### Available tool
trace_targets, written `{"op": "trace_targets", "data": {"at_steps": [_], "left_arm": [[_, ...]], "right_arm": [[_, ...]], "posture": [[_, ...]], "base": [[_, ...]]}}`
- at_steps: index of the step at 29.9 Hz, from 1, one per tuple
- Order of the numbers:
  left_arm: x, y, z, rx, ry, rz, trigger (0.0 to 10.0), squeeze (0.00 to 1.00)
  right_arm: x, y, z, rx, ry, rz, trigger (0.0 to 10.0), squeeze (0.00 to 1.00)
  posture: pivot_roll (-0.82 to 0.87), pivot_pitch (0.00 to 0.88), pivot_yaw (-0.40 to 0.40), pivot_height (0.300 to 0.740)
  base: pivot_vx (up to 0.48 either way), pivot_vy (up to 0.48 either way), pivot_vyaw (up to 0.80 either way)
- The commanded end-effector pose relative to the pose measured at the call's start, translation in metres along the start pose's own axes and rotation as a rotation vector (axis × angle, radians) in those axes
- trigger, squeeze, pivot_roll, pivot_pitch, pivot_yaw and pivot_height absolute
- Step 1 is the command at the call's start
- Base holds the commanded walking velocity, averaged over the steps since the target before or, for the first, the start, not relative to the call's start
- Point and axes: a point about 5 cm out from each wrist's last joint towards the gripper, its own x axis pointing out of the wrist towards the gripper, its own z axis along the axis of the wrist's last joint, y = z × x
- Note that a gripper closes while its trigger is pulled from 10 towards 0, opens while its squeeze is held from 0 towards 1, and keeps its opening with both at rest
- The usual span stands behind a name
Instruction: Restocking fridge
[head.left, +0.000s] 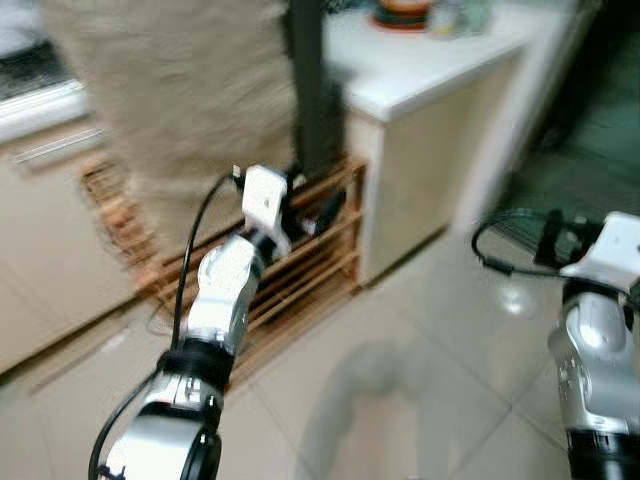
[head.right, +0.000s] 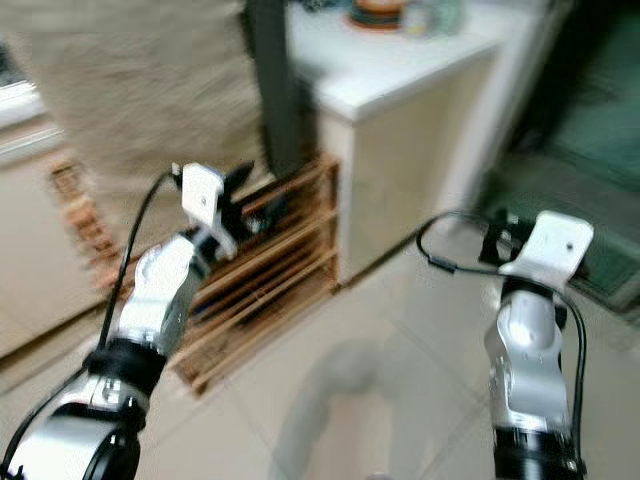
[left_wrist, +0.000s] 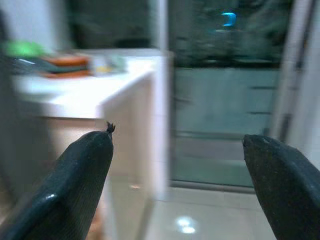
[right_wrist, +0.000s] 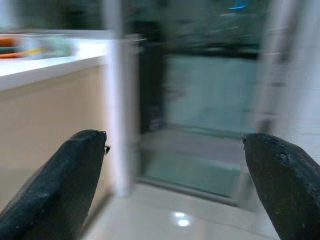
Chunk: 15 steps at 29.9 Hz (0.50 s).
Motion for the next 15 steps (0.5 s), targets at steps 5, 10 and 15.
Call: {"op": "trace_targets", "data": {"at_steps": [5, 10, 15], "left_arm": [[0.003, -0.020, -0.001, -0.114, 0.004, -0.044, 10.0, 0.00], [0.003, -0.023, -0.003, -0.179, 0.005, -0.034, 10.0, 0.00], [0.002, -0.021, -0.003, -0.179, 0.018, -0.019, 10.0, 0.00]], "right_arm": [[-0.003, 0.006, -0.007, -0.024, 0.001, 0.009, 10.0, 0.00], [-0.003, 0.009, -0.006, -0.036, -0.012, 0.029, 10.0, 0.00], [-0.005, 0.014, -0.013, -0.035, 0.016, 0.060, 10.0, 0.00]], "posture": [[-0.14, 0.000, 0.066, 0.740], [-0.14, 0.000, 0.066, 0.740], [-0.15, 0.000, 0.076, 0.740]], "base": [[0.480, 0.000, -0.77], [0.480, 0.000, -0.77], [0.480, 0.000, -0.76]]}}
